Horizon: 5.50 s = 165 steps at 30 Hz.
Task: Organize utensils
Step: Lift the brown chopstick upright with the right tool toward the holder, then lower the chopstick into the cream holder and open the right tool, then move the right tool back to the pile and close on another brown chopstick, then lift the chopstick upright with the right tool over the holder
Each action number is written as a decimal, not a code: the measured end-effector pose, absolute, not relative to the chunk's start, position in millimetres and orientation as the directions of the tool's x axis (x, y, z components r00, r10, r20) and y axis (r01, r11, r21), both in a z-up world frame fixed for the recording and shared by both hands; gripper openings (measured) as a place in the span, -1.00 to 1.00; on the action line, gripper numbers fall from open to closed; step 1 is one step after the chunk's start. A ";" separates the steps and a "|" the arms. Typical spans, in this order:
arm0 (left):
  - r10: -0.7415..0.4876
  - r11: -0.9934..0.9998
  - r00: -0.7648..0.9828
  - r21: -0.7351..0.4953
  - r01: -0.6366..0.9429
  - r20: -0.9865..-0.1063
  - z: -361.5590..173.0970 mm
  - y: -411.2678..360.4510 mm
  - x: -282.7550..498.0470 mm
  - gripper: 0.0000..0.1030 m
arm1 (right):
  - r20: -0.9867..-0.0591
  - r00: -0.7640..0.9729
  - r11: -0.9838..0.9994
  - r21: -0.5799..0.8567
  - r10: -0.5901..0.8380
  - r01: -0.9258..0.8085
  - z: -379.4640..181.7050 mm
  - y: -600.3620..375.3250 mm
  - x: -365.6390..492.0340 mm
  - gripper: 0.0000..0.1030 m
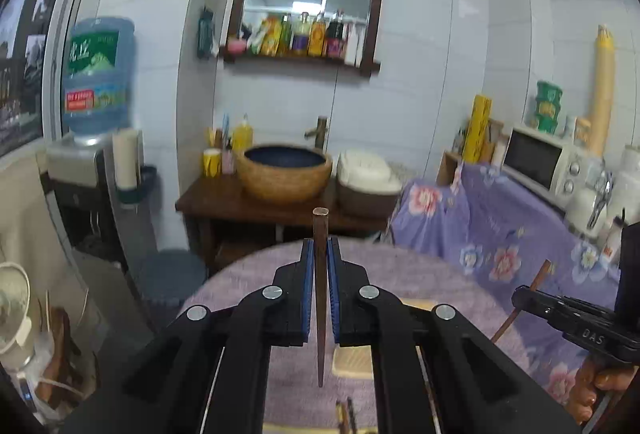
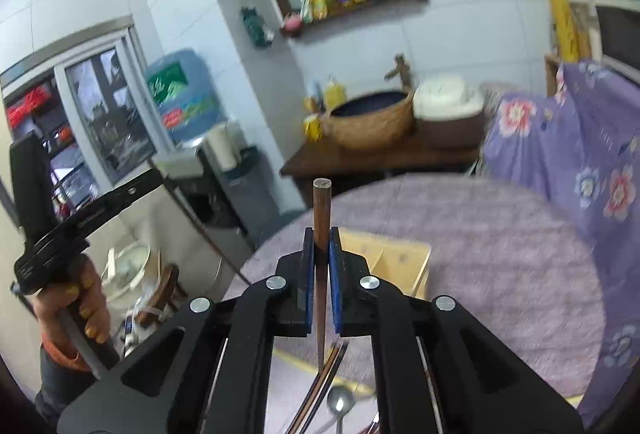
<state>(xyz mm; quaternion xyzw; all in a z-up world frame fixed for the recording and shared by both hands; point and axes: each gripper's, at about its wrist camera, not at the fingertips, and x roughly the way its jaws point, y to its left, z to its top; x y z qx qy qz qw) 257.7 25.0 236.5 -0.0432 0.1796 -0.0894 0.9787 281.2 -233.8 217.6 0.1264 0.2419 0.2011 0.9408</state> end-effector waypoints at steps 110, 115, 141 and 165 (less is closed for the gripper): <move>-0.124 0.986 0.607 -0.027 0.166 -0.785 -66.1 -15.3 213.4 -0.19 | -0.751 0.647 0.950 0.283 0.133 0.134 -54.5 -262.2 196.7 -0.25; -0.091 0.992 0.599 -0.016 0.128 -0.796 -64.8 -6.4 235.7 -0.19 | -0.762 0.633 0.959 0.262 0.136 0.110 -50.6 -257.0 212.7 -0.25; -0.047 0.979 0.508 0.062 0.196 -0.860 -59.0 -48.4 323.5 -0.69 | -0.842 0.538 0.971 0.158 0.036 0.182 -57.7 -255.7 323.3 -0.69; -0.224 0.975 0.765 -0.137 0.177 -0.604 78.4 16.6 253.1 -0.84 | -0.547 0.803 0.939 0.340 0.235 -0.044 75.6 -308.3 243.6 -0.85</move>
